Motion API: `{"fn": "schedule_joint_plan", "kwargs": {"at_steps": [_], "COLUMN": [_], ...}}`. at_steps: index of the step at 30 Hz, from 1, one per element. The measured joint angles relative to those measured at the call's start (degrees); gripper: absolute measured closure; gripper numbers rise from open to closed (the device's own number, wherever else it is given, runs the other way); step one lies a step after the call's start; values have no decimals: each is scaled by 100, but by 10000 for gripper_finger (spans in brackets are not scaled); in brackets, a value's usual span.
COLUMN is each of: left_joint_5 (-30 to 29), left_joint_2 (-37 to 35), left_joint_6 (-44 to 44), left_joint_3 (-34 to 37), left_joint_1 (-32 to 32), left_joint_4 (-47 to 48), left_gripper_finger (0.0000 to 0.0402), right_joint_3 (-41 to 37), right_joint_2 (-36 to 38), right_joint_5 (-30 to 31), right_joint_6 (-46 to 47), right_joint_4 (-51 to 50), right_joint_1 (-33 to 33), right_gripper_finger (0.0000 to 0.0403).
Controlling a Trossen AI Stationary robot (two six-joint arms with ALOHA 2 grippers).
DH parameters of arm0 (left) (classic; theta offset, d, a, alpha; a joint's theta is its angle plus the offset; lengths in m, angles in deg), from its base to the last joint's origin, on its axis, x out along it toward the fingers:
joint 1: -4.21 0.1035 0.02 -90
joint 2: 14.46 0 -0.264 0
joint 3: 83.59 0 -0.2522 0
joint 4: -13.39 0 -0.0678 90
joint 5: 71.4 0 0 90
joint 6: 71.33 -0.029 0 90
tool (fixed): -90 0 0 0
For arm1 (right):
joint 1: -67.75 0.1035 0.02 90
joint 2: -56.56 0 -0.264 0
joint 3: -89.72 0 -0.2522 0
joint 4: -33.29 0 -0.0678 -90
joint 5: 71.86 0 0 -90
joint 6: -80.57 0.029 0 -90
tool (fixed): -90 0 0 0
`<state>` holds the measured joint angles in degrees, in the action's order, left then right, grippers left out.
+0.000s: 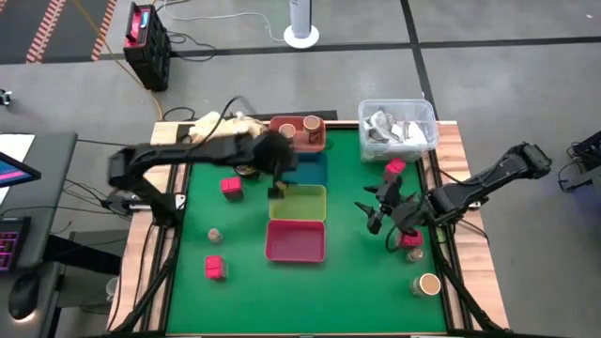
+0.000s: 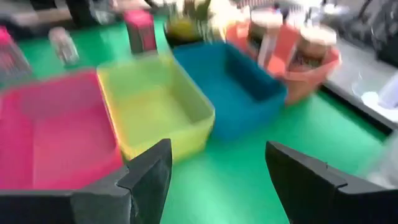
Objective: Sort spices by type
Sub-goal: Put the gold spice bottle into the orange bin
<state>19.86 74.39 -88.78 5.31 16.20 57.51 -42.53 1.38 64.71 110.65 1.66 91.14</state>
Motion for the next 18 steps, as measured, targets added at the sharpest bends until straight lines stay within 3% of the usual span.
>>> {"fn": "schedule_joint_plan", "kwargs": {"at_steps": [2,5,9,13,18], "left_joint_5": [-12,-401,-1009,-1115,-1174], "left_joint_2": [-425,-969,-1635,-2039,-2307], "left_joint_6": [224,407,699,895,771], "left_joint_3": [653,1282,1779,2161,2472], "left_joint_1": [-310,-768,-1216,-1342,-1329], "left_joint_4": [-674,-872,-905,-1052,-1279], "left_gripper_finger": [111,111,111,111,111], "right_joint_3": [367,1033,2403,3640,4537], "right_joint_2": [-209,-699,-1603,-2582,-3339], "right_joint_5": [6,-95,-1103,-2384,-3295], "right_joint_6": [365,743,1049,1519,2457], "right_joint_4": [-561,-1615,-3275,-4710,-5773], "right_joint_1": [181,434,551,591,953], "right_gripper_finger": [117,117,117,117,116]}}
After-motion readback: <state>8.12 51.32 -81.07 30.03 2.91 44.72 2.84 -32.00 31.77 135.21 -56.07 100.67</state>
